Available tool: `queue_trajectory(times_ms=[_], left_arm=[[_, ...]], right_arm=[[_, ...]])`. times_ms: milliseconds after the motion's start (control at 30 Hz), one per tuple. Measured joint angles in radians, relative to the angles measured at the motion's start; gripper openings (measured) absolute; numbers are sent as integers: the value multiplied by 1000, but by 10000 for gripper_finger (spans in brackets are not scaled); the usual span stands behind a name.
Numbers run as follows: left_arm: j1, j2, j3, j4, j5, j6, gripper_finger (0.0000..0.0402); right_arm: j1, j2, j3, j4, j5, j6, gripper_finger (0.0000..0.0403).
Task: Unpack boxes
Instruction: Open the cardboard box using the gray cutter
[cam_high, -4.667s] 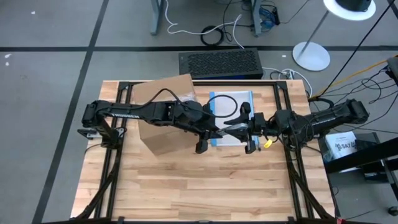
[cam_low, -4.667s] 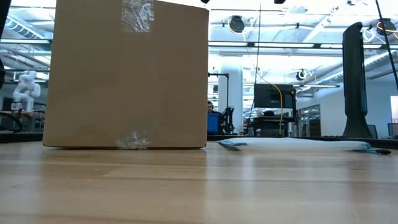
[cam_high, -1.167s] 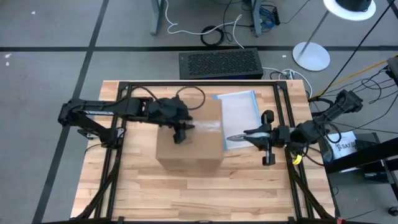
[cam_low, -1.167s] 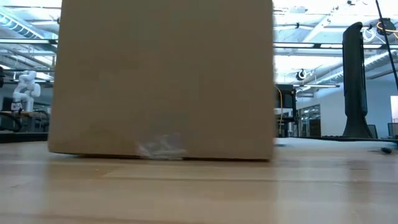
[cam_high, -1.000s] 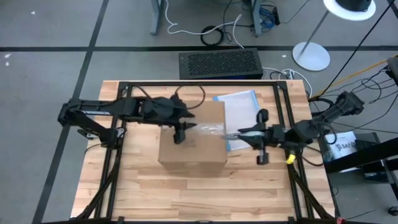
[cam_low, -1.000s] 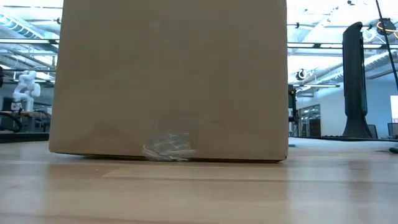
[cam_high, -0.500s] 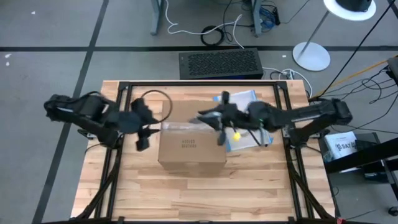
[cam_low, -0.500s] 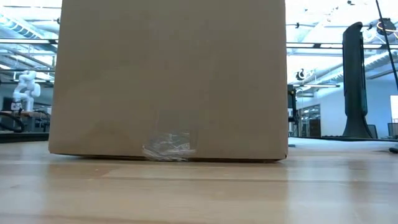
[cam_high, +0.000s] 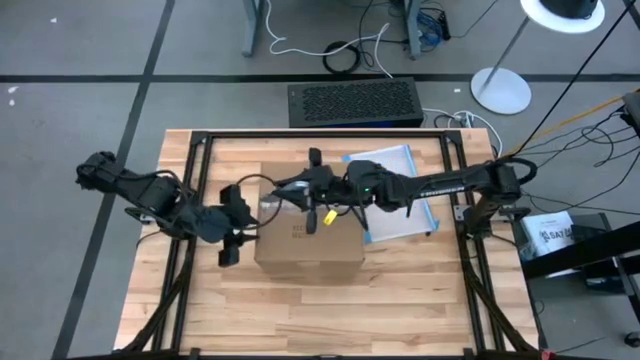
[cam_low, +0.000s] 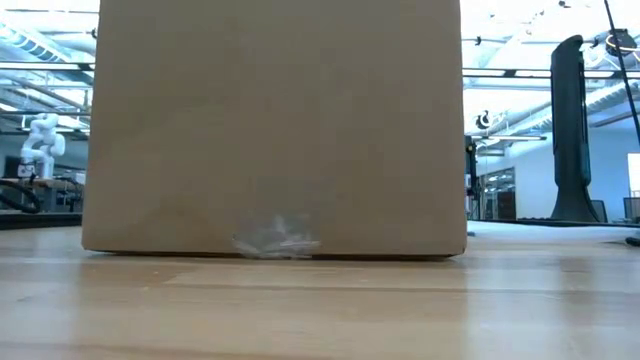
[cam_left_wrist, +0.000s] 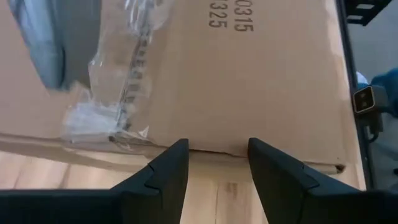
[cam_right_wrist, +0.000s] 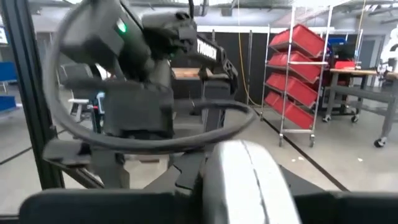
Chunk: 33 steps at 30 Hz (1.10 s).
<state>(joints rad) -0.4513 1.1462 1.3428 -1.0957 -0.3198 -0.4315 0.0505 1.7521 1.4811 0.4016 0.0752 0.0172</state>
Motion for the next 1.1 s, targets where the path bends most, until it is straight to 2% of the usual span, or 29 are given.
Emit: queue_trajectory(times_ms=[133, 700, 900, 1100], left_arm=[[-14, -1, -19, 59, -11, 29, 170], [-13, -1, 7, 83, -48, 64, 170], [-13, 32, 7, 122, 23, 89, 170], [7, 98, 12, 116, 35, 104, 170]], right_arm=[[-6, 17, 0, -6, 5, 21, 69], [4, 38, 2, -18, -3, 44, 69], [4, 43, 2, -15, -8, 48, 69], [8, 42, 2, -31, -22, 52, 69]])
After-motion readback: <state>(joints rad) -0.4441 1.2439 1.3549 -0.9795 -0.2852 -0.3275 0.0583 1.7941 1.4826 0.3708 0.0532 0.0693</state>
